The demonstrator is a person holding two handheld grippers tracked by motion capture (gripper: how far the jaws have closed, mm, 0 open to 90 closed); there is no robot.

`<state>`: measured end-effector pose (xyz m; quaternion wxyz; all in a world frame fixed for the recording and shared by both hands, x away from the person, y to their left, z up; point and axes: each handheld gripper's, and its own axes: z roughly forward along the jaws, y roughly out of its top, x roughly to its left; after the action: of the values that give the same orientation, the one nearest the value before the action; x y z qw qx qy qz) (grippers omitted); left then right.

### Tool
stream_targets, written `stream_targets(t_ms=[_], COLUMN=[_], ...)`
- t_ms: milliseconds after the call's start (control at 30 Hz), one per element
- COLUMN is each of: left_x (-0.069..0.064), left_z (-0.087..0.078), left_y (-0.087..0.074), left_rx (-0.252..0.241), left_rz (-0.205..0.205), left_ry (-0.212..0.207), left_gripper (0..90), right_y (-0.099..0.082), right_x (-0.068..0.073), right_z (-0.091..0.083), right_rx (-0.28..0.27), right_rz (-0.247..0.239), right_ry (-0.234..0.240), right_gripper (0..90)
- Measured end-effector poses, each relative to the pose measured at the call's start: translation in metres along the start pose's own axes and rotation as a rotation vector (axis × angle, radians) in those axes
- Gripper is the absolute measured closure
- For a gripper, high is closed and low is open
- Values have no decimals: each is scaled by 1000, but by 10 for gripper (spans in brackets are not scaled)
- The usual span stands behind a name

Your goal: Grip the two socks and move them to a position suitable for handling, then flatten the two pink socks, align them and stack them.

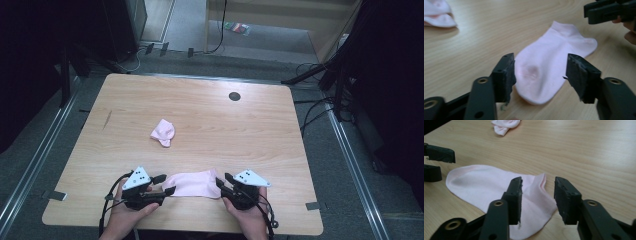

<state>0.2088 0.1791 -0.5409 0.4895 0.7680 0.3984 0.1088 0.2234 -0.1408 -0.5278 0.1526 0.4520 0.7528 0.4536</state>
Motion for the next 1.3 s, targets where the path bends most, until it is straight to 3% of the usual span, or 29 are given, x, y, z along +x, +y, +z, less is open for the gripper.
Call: stream_targets(t_ms=[167,300,367,433,467,533,633,767,867,1000,1300], left_x=[6,13,18,25,28,33,40,54,66,79,93], left_z=[-5,-6,-7,-10,-11,-14,-16,-16,-9,4,32], left_y=[2,7,9,12,14,17,23,31,37,48,69], left_rx=[-22,-4,-9,-18,-24,-44,-59,-71,-61,-44,-39], left_rz=[-21,-68,-75,-93,-101,-107,-114,-134,-139,-132,-110], left_ry=[47,108,134,153,163,184,220,266,287,327,373], left_gripper=[286,216,175,161,156,145,144,177,190,198,275], right_y=[3,10,12,12,11,8,1,1,4,5,2], right_x=[-13,-23,-25,-31,-34,-42,-60,-71,-76,-78,-80], right_z=[-4,-16,-23,-30,-31,-36,-44,-51,-54,-54,-50], right_rx=[-11,-32,-64,-64,-56,-47,-43,-64,-83,-84,-57], right_rz=[26,49,38,29,29,31,88,106,127,118,140], right_ry=[-14,-28,-45,-71,-82,-96,-90,-113,-125,-136,-145], right_gripper=[430,353,269,140,122,106,101,118,131,138,167])
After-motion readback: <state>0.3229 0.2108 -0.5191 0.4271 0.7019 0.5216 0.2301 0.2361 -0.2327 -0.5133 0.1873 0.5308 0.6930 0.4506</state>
